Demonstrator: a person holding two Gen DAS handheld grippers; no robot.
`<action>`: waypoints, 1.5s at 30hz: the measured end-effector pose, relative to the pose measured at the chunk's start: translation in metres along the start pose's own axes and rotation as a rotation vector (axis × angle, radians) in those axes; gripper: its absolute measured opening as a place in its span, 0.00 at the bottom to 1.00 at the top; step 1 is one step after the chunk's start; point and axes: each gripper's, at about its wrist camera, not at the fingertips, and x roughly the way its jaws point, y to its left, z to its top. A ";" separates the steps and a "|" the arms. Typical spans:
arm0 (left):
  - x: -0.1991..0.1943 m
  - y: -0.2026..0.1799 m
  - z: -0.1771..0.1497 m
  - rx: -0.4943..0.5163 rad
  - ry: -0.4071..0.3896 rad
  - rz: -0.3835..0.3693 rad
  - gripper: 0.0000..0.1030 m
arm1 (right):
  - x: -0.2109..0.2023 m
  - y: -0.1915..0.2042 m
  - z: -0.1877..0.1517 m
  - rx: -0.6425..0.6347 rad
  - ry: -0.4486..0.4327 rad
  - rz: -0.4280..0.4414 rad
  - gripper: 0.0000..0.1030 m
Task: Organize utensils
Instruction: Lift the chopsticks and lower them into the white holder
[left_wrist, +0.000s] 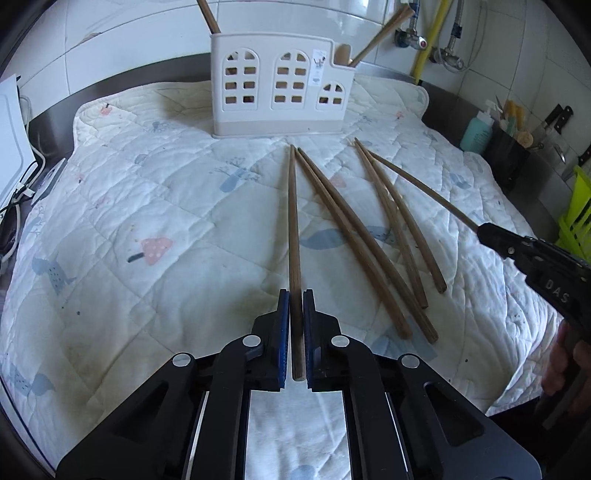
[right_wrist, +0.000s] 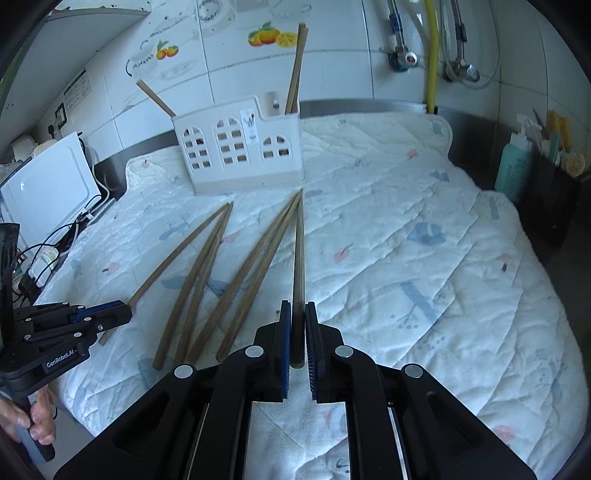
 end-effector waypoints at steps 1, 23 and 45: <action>-0.002 0.002 0.001 -0.002 -0.008 -0.001 0.05 | -0.005 0.000 0.003 -0.005 -0.014 -0.002 0.07; 0.000 0.015 -0.009 0.001 0.008 -0.063 0.21 | -0.063 0.012 0.064 -0.100 -0.173 -0.002 0.07; -0.037 0.024 0.023 0.028 -0.152 -0.024 0.05 | -0.076 0.025 0.100 -0.161 -0.228 0.020 0.07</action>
